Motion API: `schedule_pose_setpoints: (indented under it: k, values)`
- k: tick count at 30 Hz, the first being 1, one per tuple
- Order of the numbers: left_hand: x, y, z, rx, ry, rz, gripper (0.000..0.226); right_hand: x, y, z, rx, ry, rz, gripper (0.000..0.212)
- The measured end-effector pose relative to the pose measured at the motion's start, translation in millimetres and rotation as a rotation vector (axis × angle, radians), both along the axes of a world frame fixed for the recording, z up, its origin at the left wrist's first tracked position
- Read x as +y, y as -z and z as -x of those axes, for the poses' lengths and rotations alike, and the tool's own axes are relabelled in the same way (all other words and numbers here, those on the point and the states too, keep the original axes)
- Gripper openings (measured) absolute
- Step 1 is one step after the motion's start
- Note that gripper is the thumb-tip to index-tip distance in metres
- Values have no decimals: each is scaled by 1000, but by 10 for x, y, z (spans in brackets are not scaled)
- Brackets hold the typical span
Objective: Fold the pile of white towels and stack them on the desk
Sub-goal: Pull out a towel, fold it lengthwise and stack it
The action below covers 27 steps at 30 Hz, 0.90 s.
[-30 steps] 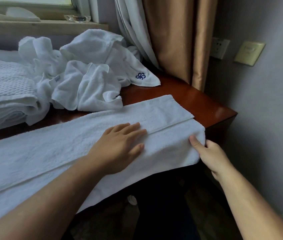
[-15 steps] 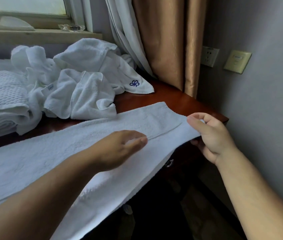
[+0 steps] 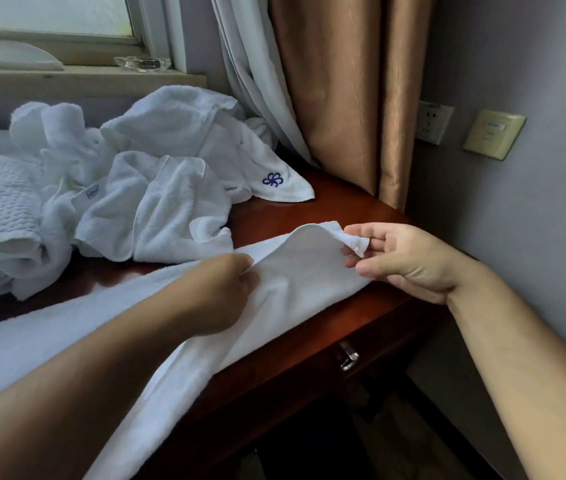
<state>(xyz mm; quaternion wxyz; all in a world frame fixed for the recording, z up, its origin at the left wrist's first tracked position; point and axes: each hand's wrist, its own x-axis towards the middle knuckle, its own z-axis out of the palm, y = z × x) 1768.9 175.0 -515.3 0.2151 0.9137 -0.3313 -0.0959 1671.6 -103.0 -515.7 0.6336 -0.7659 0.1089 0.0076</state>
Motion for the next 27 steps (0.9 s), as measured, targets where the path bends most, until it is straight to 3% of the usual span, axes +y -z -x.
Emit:
schedule_pose_setpoints:
  k: [2, 4, 5, 6, 13, 19, 23, 27]
  values:
    - [-71, -40, -145, 9, -27, -15, 31, 13, 30, -114, -44, 92, 322, 51]
    - [-146, -83, -293, -14, -49, -50, 30, 16, 51, -248, -129, 262, 689, 14]
    - [-177, -101, -373, -36, -47, -68, 31, 17, 55, -308, -156, 305, 820, 7]
    - [-199, -120, -453, -64, -36, -92, 33, 2, 77, -377, -169, 317, 905, 15]
    - [-337, -45, -853, -185, 33, -332, 43, -139, 302, -794, -172, 365, 803, 37]
    - [-402, 156, -905, -308, 38, -293, 40, -234, 498, -958, -38, 439, 949, 41]
    - [-275, 211, -910, -197, 14, -208, 43, -166, 505, -944, -45, 540, 1108, 28]
    - [110, 189, -830, 61, -43, -111, 50, 118, 426, -905, -285, 474, 1142, 23]
